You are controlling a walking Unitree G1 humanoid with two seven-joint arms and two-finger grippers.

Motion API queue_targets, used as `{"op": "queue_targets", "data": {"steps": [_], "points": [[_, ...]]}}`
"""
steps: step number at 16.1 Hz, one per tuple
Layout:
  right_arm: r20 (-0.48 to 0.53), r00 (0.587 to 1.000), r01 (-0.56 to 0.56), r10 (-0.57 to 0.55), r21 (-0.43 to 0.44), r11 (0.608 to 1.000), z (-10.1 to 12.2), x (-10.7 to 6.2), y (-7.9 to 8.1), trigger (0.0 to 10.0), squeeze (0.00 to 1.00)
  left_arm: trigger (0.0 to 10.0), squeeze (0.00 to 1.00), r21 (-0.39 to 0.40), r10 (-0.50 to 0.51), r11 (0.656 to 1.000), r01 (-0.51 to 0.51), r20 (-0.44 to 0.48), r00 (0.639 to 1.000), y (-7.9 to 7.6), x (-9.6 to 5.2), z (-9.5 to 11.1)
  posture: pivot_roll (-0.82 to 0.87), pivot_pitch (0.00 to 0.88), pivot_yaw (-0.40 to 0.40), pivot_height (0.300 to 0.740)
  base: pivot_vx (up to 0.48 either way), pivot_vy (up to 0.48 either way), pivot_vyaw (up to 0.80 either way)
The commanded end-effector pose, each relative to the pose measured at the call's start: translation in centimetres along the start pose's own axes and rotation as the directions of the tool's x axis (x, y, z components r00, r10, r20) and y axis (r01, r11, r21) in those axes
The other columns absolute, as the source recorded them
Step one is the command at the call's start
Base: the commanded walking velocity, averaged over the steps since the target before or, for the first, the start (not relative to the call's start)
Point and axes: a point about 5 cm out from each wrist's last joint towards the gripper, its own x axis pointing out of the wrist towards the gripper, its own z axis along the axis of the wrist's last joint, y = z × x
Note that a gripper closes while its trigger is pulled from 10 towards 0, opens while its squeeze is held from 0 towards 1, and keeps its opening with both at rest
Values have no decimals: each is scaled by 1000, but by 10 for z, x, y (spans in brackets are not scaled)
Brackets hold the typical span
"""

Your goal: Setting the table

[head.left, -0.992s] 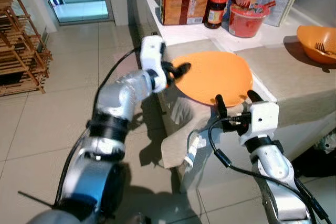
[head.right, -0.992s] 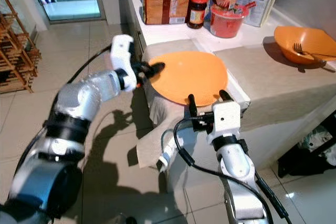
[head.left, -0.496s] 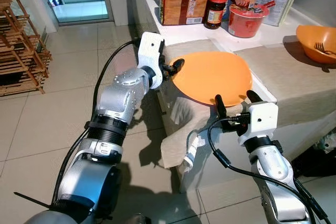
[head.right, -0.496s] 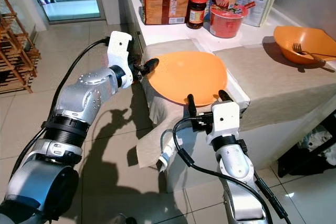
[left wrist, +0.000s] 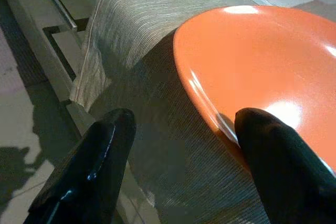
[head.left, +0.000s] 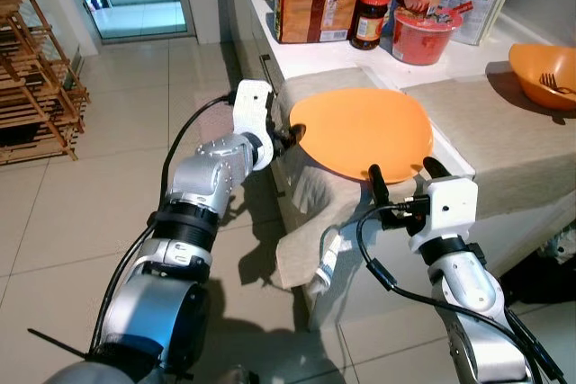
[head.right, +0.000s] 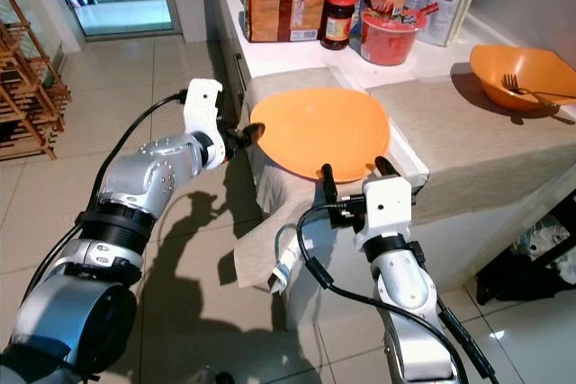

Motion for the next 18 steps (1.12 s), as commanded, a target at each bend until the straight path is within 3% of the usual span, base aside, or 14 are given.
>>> {"op": "queue_targets", "data": {"steps": [1,6,10,11,12,13,14,18], "points": [[-18,1000,3,-3,-8,1000,-2,-2,-2,10000,0,10000,0,-20,8,1000,-8,-23,1000,-1,2,-1,-111,0,21,740,0,0,0],[-20,1000,1,-1,-12,1000,-1,-2,-3,10000,0,10000,0,-302,-132,948,97,-97,986,-17,5,-8,-114,0,20,740,0,0,0],[-22,1000,0,0,-12,1000,-1,-2,-3,10000,0,10000,0,-340,-177,931,132,-105,979,-24,5,-5,-115,0,21,740,0,0,0],[-23,1000,1,-1,-12,1000,-2,-2,-3,10000,0,3647,0,-312,-179,940,140,-100,979,-26,5,-2,-115,0,21,740,0,0,0],[-24,1000,1,-2,-12,1000,-2,-2,-2,10000,0,0,0,-282,-182,948,151,-89,979,-28,5,0,-113,0,23,740,0,0,0],[-25,1000,1,-1,-11,1000,-2,-2,-2,10000,0,0,0,-207,-188,964,168,-80,979,-32,5,1,-111,0,24,740,0,0,0],[-25,1000,1,-1,-10,1000,-2,-2,-2,10000,0,0,0,-193,-193,965,175,-81,978,-34,5,1,-111,0,24,740,0,0,0],[-26,1000,4,-5,-5,1000,-3,-1,-1,10000,0,0,0,-254,-249,943,217,-100,963,-39,4,-2,-111,0,29,740,0,0,0]]}}
